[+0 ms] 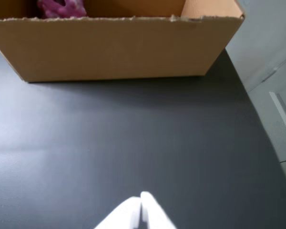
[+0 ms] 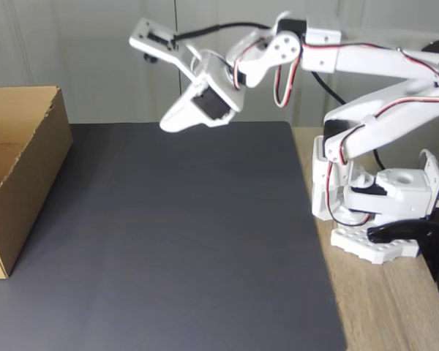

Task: Grasp a ball and put it in the box.

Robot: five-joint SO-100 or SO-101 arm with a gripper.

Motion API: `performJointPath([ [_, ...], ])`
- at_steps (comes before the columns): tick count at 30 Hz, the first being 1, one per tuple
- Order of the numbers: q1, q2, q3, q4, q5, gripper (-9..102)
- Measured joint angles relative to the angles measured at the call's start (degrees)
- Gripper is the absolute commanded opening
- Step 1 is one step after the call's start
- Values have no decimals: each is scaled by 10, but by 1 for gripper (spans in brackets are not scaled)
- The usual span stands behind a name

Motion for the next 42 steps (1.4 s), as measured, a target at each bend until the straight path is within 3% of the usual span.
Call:
performJointPath([
  [10,0,69,135,-4,-49,0],
  [22,-10,174,246,66,-73,0],
  [30,-10,316,308,156,-83,0],
  [42,-10,340,340,192,-89,0],
])
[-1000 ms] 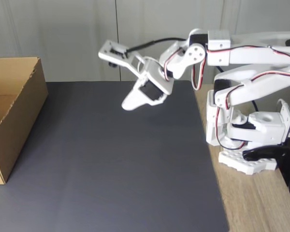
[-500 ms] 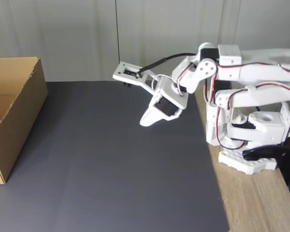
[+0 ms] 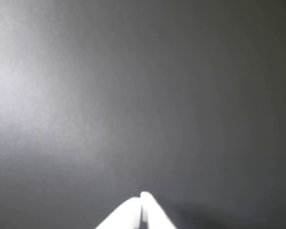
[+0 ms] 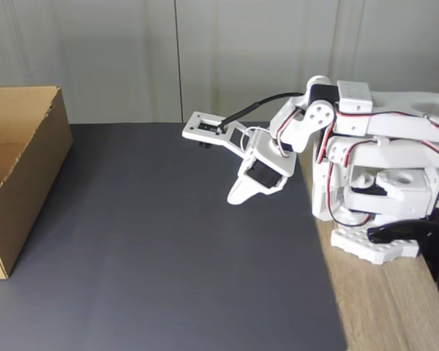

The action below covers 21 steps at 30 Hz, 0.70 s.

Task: Grasp a ball and put it in the box.

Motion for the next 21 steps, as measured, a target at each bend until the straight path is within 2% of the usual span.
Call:
performJointPath([
  [4,-1,-10,0,35,-8,0],
  [14,-29,-4,0,49,-33,0],
  [21,-48,3,-1,119,-6,0],
])
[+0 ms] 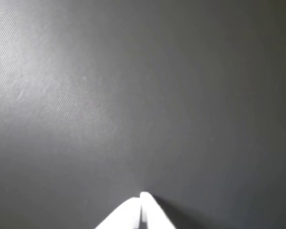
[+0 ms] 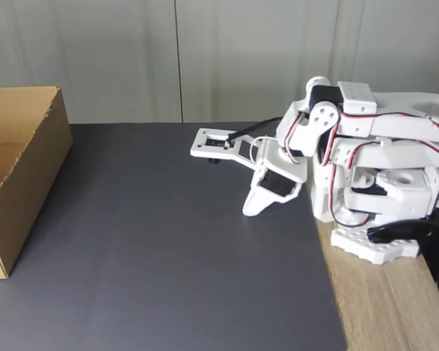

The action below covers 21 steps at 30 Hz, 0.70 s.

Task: Grasp a ball and put it in the box.

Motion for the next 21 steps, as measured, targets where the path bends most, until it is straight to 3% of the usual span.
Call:
performJointPath([
  [21,-19,0,-1,25,-14,4],
])
